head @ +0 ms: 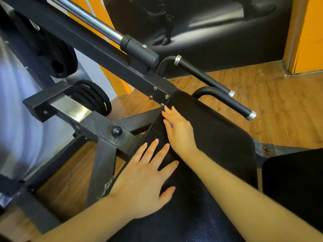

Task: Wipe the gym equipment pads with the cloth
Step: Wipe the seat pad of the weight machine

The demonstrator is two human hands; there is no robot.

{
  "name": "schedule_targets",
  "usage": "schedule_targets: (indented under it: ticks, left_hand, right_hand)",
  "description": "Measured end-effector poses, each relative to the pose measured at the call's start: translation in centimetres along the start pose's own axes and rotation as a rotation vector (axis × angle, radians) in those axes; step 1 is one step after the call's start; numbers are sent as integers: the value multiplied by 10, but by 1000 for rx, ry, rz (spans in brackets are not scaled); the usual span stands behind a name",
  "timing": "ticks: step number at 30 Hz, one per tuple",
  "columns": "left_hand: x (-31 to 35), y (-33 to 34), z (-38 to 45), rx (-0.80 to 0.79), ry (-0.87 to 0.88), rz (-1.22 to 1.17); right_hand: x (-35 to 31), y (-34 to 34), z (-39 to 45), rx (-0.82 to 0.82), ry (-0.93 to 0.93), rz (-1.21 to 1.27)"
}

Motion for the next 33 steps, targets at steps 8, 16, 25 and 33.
schedule_targets:
  ticks: [8, 16, 25, 33]
  left_hand:
    - [-3, 1, 1, -14, 5, 2]
    - [0, 2, 0, -6, -4, 2]
    - [-2, 0, 0, -19, 0, 10]
    - [-1, 3, 1, -27, -8, -5]
  right_hand:
    - [9, -11, -32, -96, 33, -72]
    - [12, -27, -74, -32, -11, -121]
    - [9, -23, -42, -57, 46, -114]
    - [10, -36, -97, 22, 65, -328]
Point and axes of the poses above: each hand's wrist, its own z-axis towards the middle knuckle, its own y-axis out of the palm, x = y × z, the point moved 10 cm from there along z, towards the middle knuckle, and after that the axes turned 7 degrees about z, right-handed, at the moved point
